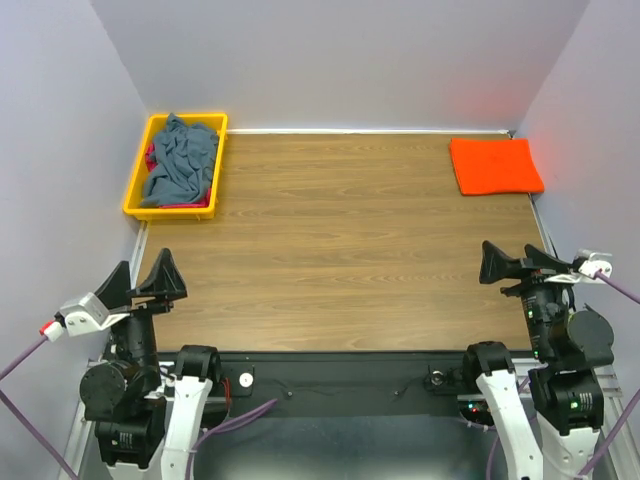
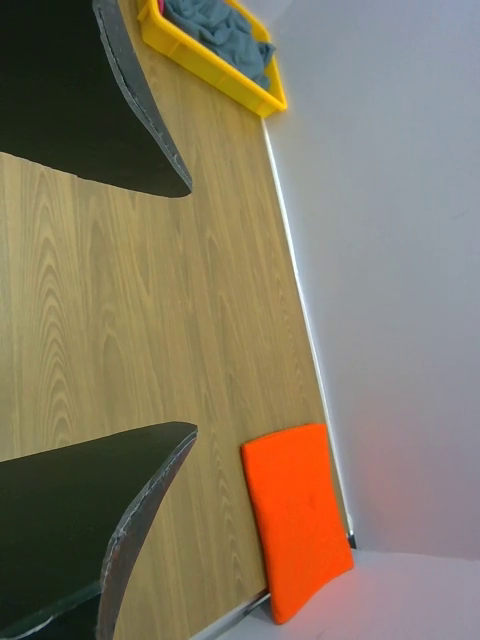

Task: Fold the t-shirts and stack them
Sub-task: Grab the tshirt from the pile

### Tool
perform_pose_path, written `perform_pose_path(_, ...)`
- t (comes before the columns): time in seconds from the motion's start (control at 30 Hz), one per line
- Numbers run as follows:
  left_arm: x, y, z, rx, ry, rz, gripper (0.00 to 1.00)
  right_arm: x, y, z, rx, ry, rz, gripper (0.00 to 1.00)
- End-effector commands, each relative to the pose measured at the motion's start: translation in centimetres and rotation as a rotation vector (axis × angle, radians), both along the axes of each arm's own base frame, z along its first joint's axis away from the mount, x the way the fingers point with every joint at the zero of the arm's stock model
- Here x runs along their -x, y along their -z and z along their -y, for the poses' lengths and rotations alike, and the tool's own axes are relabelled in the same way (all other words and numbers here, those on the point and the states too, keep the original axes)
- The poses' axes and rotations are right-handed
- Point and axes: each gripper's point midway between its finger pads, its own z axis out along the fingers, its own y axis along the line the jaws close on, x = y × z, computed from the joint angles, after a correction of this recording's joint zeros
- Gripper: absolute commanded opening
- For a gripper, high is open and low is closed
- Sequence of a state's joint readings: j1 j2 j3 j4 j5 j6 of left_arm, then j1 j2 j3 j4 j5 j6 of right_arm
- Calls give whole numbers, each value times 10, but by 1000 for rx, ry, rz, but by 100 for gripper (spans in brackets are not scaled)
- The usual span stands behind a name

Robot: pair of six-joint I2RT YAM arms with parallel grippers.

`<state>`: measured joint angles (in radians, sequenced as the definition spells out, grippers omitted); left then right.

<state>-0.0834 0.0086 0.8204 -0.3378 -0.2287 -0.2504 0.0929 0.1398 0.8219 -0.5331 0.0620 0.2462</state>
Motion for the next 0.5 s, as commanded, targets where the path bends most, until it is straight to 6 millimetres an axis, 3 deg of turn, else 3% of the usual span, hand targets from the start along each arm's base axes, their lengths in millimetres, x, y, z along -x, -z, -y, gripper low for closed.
perform_pose_path(0.0,6,-9,1,49,15,86,99,-3,-8,2,-53,14,3,100)
perform_pose_path(0.17,-36,19,6,127,31,-35,99,-20,4,-10,-66,-36,-73,100)
perform_pose_path(0.2,-54,33,9,157,36,-99,99,-24,7,-12,-84,-40,-93,100)
perform_pose_path(0.37,-106,63,19,260,53,-250,99,-62,51,-16,-124,-24,-291,100)
perform_pose_path(0.4,-123,77,18,285,31,-312,99,-68,58,-16,-141,-15,-322,100)
perform_pose_path(0.47,-140,83,18,289,16,-351,99,-79,75,-23,-160,-33,-401,100)
